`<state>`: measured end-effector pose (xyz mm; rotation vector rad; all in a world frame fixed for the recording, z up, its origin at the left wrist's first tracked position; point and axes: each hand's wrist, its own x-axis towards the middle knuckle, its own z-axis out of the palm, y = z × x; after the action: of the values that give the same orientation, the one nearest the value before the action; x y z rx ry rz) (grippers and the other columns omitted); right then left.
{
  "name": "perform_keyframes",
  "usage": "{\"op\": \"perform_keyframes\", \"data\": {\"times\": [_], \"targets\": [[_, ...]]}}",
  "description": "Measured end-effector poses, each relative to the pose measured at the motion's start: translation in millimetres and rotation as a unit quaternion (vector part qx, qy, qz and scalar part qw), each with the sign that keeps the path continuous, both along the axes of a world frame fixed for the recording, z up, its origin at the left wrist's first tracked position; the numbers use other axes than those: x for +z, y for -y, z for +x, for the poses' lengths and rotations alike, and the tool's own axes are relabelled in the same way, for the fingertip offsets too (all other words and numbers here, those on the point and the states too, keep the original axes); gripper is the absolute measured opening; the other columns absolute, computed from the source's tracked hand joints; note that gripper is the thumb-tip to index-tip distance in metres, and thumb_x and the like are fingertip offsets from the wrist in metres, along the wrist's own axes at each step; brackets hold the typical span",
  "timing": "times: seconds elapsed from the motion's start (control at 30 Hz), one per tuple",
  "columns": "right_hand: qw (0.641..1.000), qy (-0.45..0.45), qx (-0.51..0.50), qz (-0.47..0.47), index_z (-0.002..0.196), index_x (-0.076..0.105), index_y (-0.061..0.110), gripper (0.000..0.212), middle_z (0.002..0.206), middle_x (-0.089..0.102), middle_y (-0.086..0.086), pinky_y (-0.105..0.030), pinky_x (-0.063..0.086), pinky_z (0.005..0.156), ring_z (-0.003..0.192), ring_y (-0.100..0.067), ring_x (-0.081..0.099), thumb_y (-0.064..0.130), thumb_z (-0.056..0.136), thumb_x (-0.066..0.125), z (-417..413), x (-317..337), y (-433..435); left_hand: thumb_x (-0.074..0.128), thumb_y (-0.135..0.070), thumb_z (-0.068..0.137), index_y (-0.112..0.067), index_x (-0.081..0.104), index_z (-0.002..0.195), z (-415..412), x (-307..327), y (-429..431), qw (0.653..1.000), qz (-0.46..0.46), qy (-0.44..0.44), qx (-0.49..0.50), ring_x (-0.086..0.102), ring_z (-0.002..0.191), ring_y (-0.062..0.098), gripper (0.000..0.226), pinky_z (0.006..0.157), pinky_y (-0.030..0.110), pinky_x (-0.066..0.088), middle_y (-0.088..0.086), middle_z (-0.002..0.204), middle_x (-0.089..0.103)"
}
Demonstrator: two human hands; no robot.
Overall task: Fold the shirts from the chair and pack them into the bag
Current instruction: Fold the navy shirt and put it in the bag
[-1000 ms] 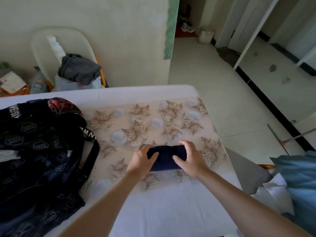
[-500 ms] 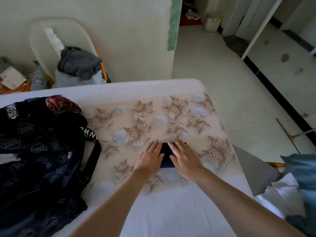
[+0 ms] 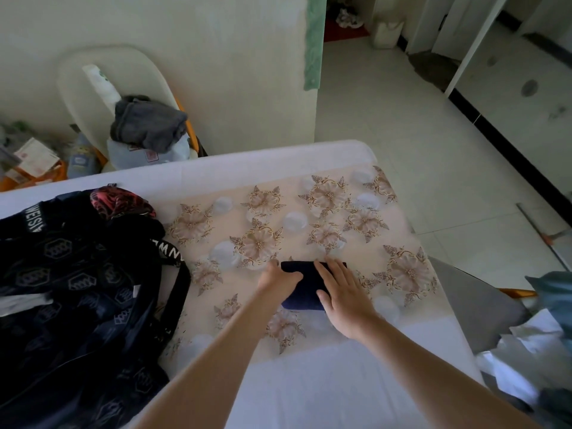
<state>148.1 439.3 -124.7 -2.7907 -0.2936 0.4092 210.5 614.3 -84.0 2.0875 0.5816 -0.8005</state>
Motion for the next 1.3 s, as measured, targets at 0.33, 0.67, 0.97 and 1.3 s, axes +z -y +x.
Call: {"op": "perform_keyframes", "data": {"times": [0.33, 0.67, 0.97, 1.3], "targets": [[0.995, 0.052, 0.087, -0.023, 0.149, 0.026, 0.022, 0.08, 0.162, 0.011, -0.003, -0.04, 0.013, 0.122, 0.15, -0.023, 0.012, 0.034, 0.083, 0.069, 2, 55, 3, 0.074, -0.004, 0.079, -0.005, 0.067, 0.11, -24, 18, -24, 0.986, -0.144, -0.043, -0.069, 0.067, 0.098, 0.025, 0.032, 0.086, 0.037, 0.059, 0.013, 0.107, 0.07], [0.97, 0.026, 0.188, -0.15, 0.155, 0.015, 0.026, 0.099, 0.139, 0.048, -0.003, -0.042, 0.031, 0.109, 0.129, -0.027, 0.044, 0.053, 0.076, 0.068, -44, 67, -28, 0.066, -0.017, 0.074, -0.024, 0.061, 0.095, -120, 25, -47, 0.947, 0.0, 0.185, -0.261, 0.059, 0.076, 0.013, 0.024, 0.054, 0.02, 0.046, -0.005, 0.088, 0.061], [0.961, 0.069, 0.252, -0.089, 0.107, 0.061, 0.015, 0.06, 0.12, 0.05, -0.008, -0.052, 0.025, 0.114, 0.123, -0.03, 0.04, 0.06, 0.068, 0.061, -70, 53, -47, 0.072, -0.024, 0.062, -0.017, 0.048, 0.109, -176, -10, -60, 0.886, 0.008, 0.362, -0.291, 0.041, 0.108, 0.016, 0.053, 0.093, 0.026, 0.042, -0.003, 0.115, 0.04], [0.969, -0.042, 0.236, -0.059, 0.143, 0.034, 0.023, 0.07, 0.127, 0.06, -0.005, -0.041, 0.045, 0.098, 0.117, -0.027, 0.055, 0.055, 0.088, 0.061, -54, 58, -41, 0.066, -0.031, 0.075, -0.035, 0.062, 0.108, -153, 12, -56, 0.939, 0.034, 0.223, -0.259, 0.058, 0.095, 0.011, 0.034, 0.085, 0.029, 0.052, -0.01, 0.103, 0.059]]}}
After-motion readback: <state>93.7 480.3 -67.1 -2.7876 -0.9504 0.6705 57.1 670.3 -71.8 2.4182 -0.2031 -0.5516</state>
